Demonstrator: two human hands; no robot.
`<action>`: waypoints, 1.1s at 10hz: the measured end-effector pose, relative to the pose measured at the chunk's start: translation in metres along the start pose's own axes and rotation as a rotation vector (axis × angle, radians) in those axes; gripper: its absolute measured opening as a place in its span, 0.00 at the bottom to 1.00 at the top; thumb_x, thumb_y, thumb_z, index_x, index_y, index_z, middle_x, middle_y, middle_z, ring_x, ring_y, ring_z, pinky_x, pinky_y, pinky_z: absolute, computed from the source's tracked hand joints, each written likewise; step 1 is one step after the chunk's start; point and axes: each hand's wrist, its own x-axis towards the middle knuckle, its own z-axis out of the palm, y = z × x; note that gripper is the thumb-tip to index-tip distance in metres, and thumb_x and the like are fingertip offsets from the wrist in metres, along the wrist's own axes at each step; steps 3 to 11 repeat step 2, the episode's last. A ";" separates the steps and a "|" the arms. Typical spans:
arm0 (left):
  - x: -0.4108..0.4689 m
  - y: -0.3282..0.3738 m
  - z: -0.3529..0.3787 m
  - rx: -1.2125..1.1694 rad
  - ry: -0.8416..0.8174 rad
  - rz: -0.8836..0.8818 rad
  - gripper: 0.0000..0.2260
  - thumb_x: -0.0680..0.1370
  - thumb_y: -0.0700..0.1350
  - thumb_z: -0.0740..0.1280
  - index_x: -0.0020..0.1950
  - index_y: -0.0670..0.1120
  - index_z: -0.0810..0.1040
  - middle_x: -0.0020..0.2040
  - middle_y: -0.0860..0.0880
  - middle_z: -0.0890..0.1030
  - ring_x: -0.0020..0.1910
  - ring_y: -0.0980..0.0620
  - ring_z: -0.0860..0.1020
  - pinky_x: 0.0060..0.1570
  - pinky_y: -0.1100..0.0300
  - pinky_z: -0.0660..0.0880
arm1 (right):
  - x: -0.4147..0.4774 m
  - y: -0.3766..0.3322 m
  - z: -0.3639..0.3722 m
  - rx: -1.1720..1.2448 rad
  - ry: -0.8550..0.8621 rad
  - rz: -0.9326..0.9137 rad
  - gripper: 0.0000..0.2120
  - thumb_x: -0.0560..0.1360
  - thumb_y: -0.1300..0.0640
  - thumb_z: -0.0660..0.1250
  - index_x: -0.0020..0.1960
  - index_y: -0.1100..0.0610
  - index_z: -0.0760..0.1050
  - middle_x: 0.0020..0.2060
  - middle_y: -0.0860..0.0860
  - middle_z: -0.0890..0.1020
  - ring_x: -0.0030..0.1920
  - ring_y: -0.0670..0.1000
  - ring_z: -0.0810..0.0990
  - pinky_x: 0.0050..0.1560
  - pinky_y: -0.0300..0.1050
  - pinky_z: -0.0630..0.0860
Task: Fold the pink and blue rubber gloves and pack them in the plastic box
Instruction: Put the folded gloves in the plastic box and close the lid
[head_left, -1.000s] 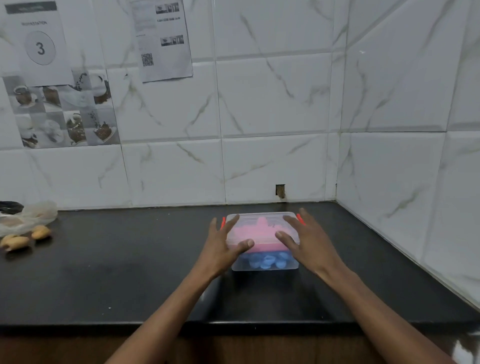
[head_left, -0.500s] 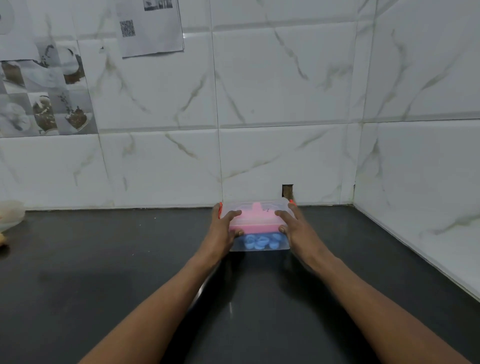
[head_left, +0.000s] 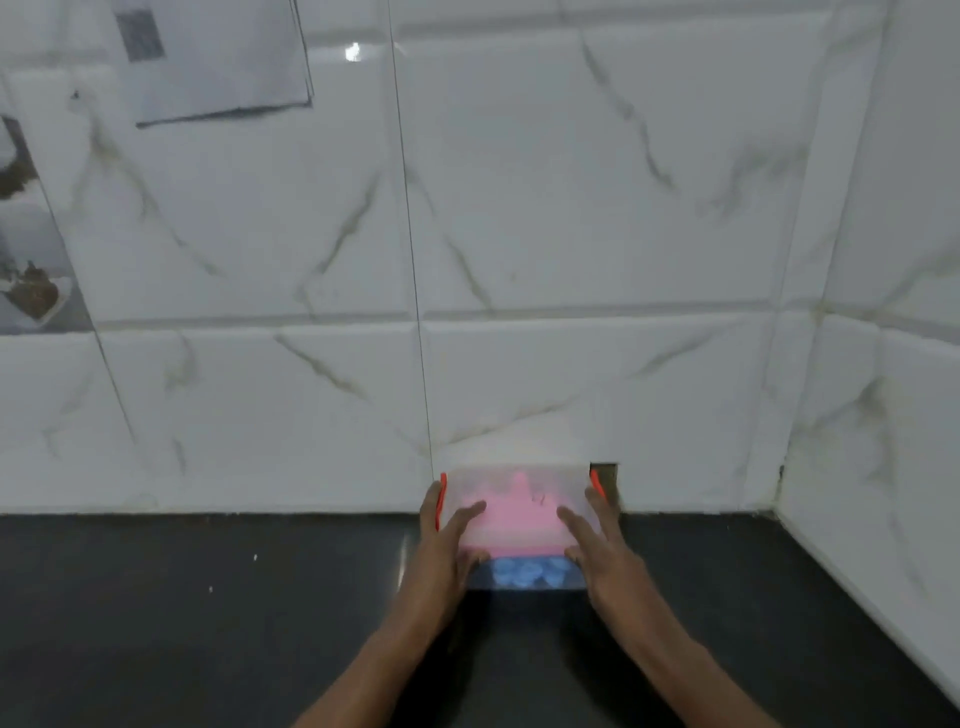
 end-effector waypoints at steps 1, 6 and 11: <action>0.001 0.005 -0.007 0.186 -0.075 -0.085 0.37 0.77 0.55 0.66 0.80 0.47 0.51 0.79 0.47 0.38 0.80 0.48 0.49 0.70 0.63 0.60 | 0.001 -0.005 -0.005 -0.370 0.001 -0.035 0.36 0.78 0.60 0.62 0.79 0.48 0.46 0.76 0.37 0.35 0.58 0.47 0.80 0.53 0.41 0.77; 0.018 0.030 -0.035 0.439 0.147 0.037 0.40 0.74 0.72 0.48 0.80 0.53 0.47 0.80 0.51 0.52 0.79 0.54 0.51 0.75 0.45 0.52 | 0.020 -0.049 -0.030 -0.213 0.284 -0.328 0.31 0.80 0.42 0.55 0.78 0.44 0.44 0.77 0.38 0.39 0.68 0.33 0.66 0.58 0.25 0.67; 0.018 0.030 -0.035 0.439 0.147 0.037 0.40 0.74 0.72 0.48 0.80 0.53 0.47 0.80 0.51 0.52 0.79 0.54 0.51 0.75 0.45 0.52 | 0.020 -0.049 -0.030 -0.213 0.284 -0.328 0.31 0.80 0.42 0.55 0.78 0.44 0.44 0.77 0.38 0.39 0.68 0.33 0.66 0.58 0.25 0.67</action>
